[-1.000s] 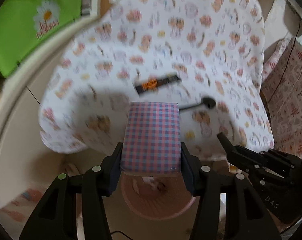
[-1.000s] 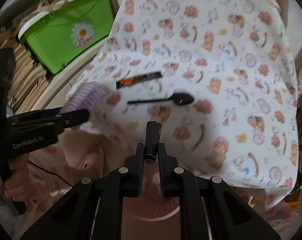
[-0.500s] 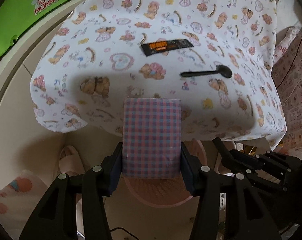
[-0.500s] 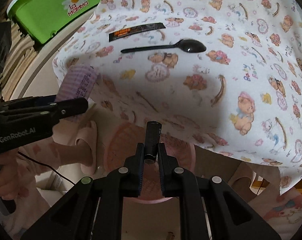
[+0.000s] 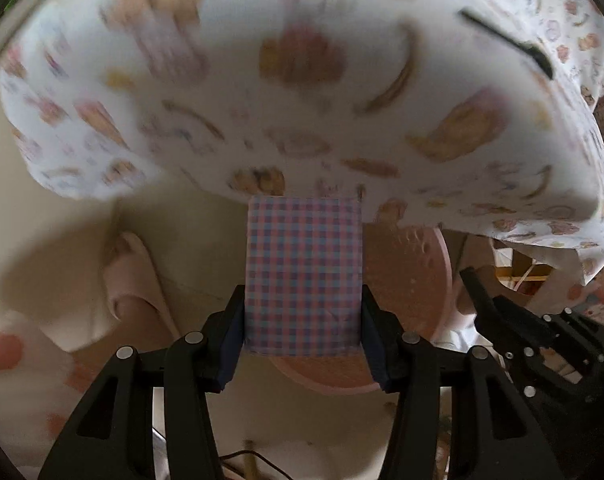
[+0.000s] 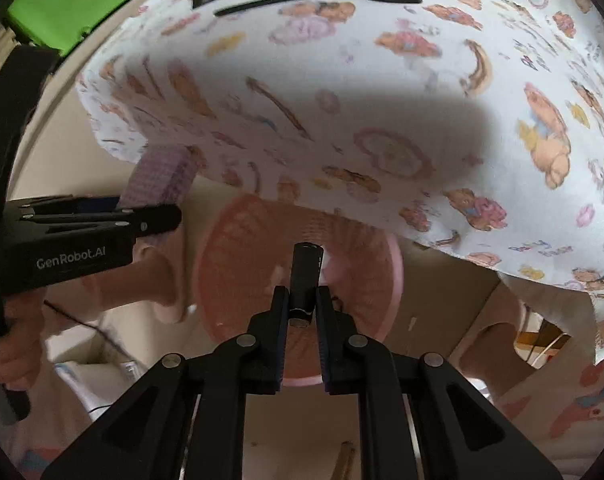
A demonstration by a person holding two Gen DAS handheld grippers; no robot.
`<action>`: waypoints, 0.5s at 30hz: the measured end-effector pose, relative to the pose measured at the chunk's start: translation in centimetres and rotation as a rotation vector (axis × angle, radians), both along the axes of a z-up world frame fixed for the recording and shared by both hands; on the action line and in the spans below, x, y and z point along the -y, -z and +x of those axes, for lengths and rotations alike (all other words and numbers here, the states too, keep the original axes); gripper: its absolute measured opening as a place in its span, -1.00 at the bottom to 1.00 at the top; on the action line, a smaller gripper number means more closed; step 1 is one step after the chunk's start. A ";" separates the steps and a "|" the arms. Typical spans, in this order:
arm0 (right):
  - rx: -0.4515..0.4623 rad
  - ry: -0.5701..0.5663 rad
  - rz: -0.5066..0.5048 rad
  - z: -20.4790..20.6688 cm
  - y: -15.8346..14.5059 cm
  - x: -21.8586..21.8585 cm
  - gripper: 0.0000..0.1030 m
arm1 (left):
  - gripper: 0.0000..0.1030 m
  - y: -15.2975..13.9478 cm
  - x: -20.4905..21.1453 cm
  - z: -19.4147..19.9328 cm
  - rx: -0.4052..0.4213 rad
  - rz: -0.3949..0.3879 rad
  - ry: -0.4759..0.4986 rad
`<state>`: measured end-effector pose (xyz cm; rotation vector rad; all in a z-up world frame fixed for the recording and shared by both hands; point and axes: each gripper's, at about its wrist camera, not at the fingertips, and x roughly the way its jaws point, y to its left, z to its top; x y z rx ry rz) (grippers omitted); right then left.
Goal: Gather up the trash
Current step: 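Carry the tissue pack and black cylinder down over the wastebasket with both tools, then open both tools to drop the tissue pack and cylinder into the wastebasket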
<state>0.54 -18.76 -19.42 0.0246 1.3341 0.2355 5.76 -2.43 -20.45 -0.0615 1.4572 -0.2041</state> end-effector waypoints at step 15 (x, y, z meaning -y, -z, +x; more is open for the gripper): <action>-0.040 0.019 -0.007 0.4 1.8 1.5 -0.35 | 0.36 -1.2 0.4 -0.7 0.048 0.052 0.009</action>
